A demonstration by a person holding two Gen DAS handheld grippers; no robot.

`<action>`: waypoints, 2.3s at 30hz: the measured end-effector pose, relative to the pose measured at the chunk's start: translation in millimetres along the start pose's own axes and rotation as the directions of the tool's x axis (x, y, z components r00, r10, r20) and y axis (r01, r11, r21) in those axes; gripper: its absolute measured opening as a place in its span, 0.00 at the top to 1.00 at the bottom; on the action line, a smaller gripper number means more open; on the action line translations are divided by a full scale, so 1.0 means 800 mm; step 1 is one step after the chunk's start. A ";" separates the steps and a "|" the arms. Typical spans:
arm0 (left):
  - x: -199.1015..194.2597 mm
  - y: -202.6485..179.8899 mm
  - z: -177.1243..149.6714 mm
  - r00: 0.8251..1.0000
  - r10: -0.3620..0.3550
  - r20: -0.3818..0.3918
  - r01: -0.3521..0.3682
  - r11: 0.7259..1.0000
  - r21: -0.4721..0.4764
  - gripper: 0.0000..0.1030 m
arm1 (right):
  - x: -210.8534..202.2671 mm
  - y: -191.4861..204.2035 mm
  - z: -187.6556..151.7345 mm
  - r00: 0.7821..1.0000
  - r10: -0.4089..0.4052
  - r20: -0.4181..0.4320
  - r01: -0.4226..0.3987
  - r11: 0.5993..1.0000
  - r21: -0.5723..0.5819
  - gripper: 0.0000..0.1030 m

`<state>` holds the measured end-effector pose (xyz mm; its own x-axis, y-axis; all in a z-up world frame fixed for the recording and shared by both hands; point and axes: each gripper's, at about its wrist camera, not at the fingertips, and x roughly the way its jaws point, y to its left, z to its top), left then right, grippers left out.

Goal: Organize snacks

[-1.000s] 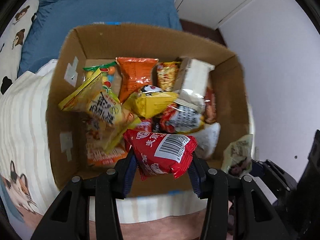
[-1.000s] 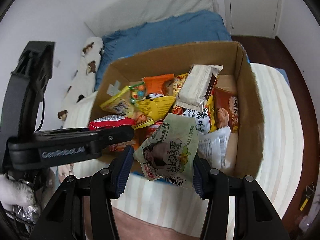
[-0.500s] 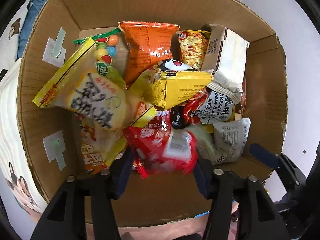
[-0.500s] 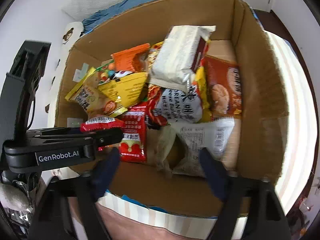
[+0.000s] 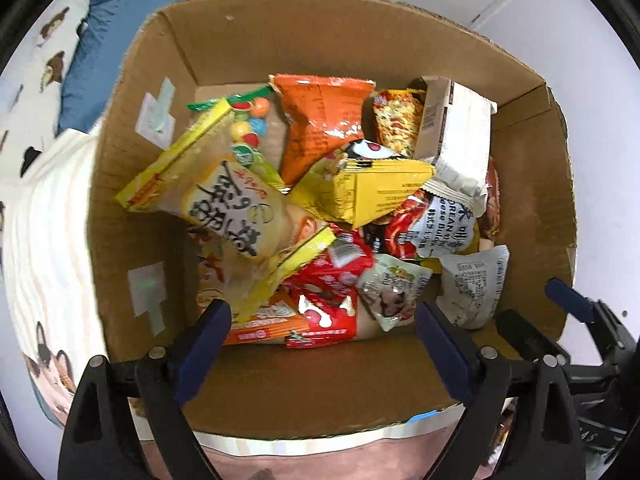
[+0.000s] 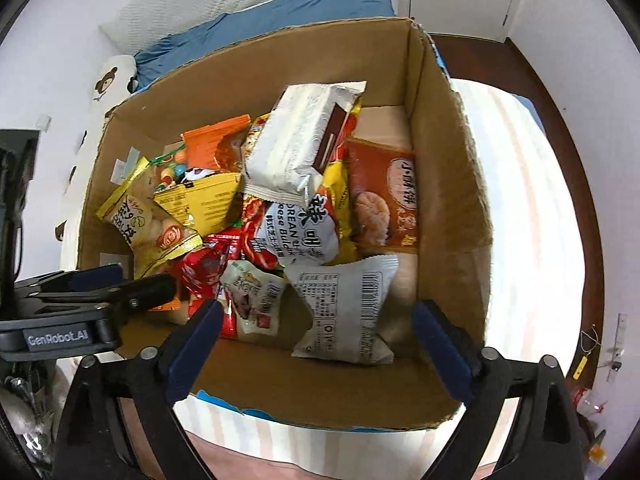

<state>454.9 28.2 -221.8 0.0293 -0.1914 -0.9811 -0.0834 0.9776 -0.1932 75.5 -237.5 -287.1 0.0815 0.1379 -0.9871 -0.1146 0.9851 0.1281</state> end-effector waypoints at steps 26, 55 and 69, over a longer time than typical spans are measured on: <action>-0.102 -0.012 -0.106 0.921 0.105 0.375 -0.120 0.993 0.018 0.00 | -0.110 0.008 -0.077 0.962 -0.043 0.271 0.047 0.999 -0.009 0.02; -0.266 -0.035 -0.393 0.705 0.109 0.701 -0.146 0.989 -0.007 0.00 | -0.331 0.036 -0.351 0.800 0.020 0.599 0.046 0.994 -0.095 0.00; -0.284 -0.036 -0.441 0.675 0.108 0.729 -0.139 0.990 -0.018 0.00 | -0.364 0.042 -0.396 0.776 0.038 0.629 0.042 0.993 -0.112 0.00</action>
<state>99.3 12.9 1.9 0.7374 0.0403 -0.6743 -0.1049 0.9929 -0.0554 -265.6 -277.3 -26.1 0.6817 0.2088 -0.7012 -0.2208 0.9724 0.0748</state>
